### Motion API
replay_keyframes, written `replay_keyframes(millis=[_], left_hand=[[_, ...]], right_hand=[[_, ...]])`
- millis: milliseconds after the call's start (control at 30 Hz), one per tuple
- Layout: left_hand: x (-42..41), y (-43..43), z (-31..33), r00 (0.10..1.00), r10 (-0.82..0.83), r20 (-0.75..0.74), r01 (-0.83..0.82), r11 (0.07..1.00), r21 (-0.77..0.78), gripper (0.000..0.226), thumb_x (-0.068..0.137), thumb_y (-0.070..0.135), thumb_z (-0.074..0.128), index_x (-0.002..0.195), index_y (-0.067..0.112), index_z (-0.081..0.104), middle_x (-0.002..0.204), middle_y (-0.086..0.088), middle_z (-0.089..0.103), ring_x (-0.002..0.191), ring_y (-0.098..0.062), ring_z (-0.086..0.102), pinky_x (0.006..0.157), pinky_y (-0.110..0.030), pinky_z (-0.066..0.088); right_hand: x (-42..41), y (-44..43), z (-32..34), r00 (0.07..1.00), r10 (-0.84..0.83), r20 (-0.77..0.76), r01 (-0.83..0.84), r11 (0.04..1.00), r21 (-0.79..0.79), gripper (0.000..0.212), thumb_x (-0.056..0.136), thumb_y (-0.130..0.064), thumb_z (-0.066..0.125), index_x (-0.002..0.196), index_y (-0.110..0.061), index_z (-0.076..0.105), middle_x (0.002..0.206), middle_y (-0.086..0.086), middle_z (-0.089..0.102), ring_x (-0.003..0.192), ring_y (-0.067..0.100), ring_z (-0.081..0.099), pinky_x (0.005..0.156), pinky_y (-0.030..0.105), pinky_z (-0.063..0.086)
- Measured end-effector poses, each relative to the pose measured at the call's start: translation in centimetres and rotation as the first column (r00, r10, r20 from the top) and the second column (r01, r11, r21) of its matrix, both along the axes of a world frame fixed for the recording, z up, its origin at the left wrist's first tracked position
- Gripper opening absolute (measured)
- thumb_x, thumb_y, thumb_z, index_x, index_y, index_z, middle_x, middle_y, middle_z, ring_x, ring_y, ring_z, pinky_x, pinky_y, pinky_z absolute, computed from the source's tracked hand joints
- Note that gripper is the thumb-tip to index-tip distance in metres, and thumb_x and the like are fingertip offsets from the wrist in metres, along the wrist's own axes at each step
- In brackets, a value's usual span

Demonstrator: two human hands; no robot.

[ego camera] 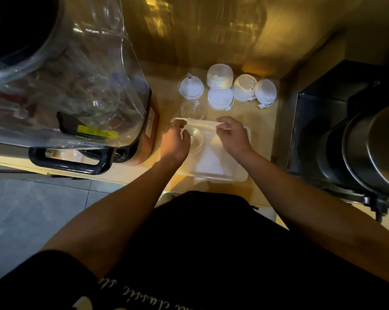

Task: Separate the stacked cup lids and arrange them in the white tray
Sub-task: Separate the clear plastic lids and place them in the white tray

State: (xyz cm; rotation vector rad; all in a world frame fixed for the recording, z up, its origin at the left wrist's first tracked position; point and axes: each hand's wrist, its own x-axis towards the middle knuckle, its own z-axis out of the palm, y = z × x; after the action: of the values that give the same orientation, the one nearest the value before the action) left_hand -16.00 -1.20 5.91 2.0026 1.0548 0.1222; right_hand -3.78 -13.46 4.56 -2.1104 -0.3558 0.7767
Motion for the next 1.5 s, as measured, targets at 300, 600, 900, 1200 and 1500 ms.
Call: replay_keyframes(millis=[300, 600, 900, 1200, 1500], left_hand=[[2.8, 4.4, 0.4, 0.97, -0.17, -0.176, 0.201, 0.963, 0.18, 0.034, 0.093, 0.019, 0.046, 0.124, 0.009, 0.055, 0.127, -0.018, 0.055, 0.118, -0.035, 0.052, 0.097, -0.04, 0.044], [4.9, 6.5, -0.1, 0.931, -0.212, -0.297, 0.287, 0.928, 0.237, 0.038, 0.097, 0.025, 0.043, 0.131, 0.008, 0.048, 0.129, -0.019, 0.053, 0.117, -0.036, 0.053, 0.094, -0.042, 0.044], [7.5, 8.3, -3.0, 0.882, -0.288, -0.373, 0.354, 0.927, 0.121, 0.044, 0.097, 0.025, 0.046, 0.137, 0.008, 0.04, 0.133, -0.021, 0.05, 0.121, -0.037, 0.051, 0.096, -0.043, 0.044], [9.6, 10.2, -6.4, 0.827, -0.264, -0.496, 0.338, 0.939, 0.065, 0.044, 0.097, 0.013, 0.043, 0.138, -0.003, 0.037, 0.137, -0.028, 0.046, 0.126, -0.041, 0.046, 0.102, -0.043, 0.038], [10.7, 11.1, -8.5, 0.807, -0.319, -0.497, 0.357, 0.934, -0.019, 0.037, 0.096, 0.01, 0.045, 0.129, -0.007, 0.048, 0.134, -0.026, 0.053, 0.127, -0.039, 0.049, 0.104, -0.039, 0.036]], right_hand=[[3.4, 2.3, 0.4, 0.961, 0.203, 0.187, -0.191, 0.978, -0.082, 0.033, 0.089, -0.016, 0.059, 0.121, -0.01, 0.062, 0.109, 0.016, 0.07, 0.105, 0.024, 0.065, 0.089, 0.024, 0.045], [5.8, 5.4, -1.0, 0.897, 0.39, 0.209, -0.315, 0.895, -0.315, 0.035, 0.091, -0.028, 0.055, 0.124, -0.016, 0.058, 0.119, 0.013, 0.064, 0.114, 0.029, 0.059, 0.097, 0.039, 0.049], [7.3, 7.5, -3.4, 0.861, 0.468, 0.196, -0.349, 0.826, -0.442, 0.039, 0.09, -0.031, 0.052, 0.126, -0.015, 0.052, 0.121, 0.017, 0.061, 0.115, 0.037, 0.057, 0.094, 0.043, 0.05], [8.2, 9.1, -5.9, 0.924, 0.382, -0.012, -0.355, 0.847, -0.396, 0.046, 0.086, -0.025, 0.058, 0.128, -0.007, 0.054, 0.126, 0.018, 0.061, 0.119, 0.036, 0.057, 0.094, 0.035, 0.047], [9.1, 10.1, -7.8, 0.954, 0.255, -0.156, -0.297, 0.868, -0.399, 0.046, 0.086, -0.02, 0.061, 0.129, -0.007, 0.053, 0.129, 0.015, 0.06, 0.119, 0.031, 0.057, 0.092, 0.031, 0.047]])
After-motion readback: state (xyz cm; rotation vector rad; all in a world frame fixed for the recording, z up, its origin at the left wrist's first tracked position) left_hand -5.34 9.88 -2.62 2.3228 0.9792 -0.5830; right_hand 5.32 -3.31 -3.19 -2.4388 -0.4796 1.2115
